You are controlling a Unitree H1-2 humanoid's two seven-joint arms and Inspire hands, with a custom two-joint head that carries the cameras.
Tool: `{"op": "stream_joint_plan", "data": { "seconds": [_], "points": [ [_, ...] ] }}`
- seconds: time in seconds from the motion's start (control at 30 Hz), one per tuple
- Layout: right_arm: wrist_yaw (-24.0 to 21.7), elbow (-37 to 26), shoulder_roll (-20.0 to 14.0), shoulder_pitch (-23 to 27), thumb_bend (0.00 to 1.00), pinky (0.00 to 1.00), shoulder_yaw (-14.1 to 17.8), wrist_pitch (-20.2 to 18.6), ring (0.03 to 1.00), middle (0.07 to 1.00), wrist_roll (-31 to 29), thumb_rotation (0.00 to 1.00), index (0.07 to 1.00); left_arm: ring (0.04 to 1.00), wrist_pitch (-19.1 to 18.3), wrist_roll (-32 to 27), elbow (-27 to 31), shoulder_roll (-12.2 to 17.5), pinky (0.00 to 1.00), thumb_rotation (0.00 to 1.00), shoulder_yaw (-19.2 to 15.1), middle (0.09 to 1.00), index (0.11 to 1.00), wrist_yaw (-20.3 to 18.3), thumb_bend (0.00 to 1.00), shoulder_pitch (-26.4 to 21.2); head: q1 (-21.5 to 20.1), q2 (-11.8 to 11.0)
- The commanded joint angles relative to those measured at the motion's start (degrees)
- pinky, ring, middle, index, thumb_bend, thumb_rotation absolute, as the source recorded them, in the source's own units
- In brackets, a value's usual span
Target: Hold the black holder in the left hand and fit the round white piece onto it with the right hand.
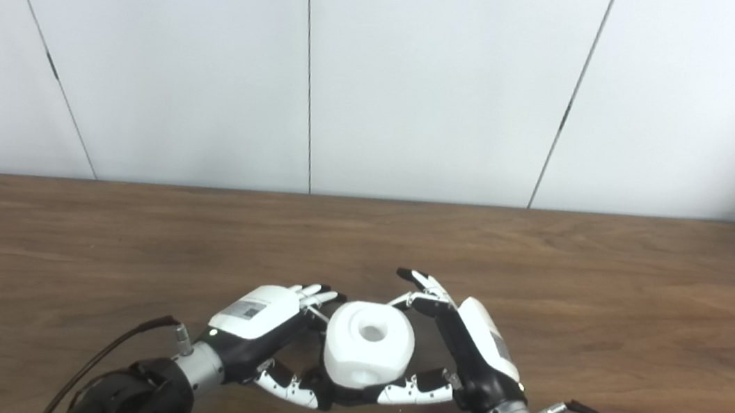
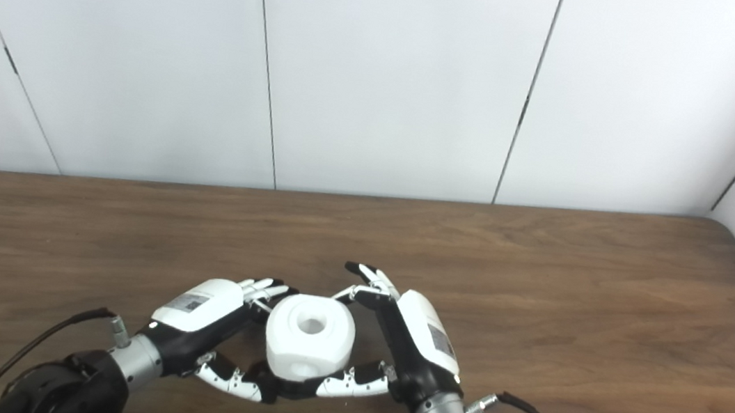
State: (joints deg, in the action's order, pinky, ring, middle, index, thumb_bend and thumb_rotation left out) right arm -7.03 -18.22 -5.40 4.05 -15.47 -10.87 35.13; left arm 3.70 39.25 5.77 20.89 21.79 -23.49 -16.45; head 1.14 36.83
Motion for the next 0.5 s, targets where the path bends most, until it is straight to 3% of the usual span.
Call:
{"op": "stream_joint_plan", "data": {
  "seconds": [0.0,0.47],
  "points": [
    [0.83,-0.52,-0.35,0.90,0.51,0.79,-0.03,1.71,0.948,0.912,0.49,0.13,0.480,1.000,0.24,0.52,1.84,-0.06,1.00,0.05,0.16,0.960,0.480,-0.06,0.52,-1.46,0.00,0.04],
    [0.11,-1.11,-2.01,0.85,0.51,0.84,-1.18,1.54,0.948,0.910,1.69,0.13,0.480,1.000,-0.41,1.16,1.93,-0.89,1.00,0.05,0.40,0.964,0.481,-0.10,0.52,-1.33,0.58,0.32]
  ]
}}
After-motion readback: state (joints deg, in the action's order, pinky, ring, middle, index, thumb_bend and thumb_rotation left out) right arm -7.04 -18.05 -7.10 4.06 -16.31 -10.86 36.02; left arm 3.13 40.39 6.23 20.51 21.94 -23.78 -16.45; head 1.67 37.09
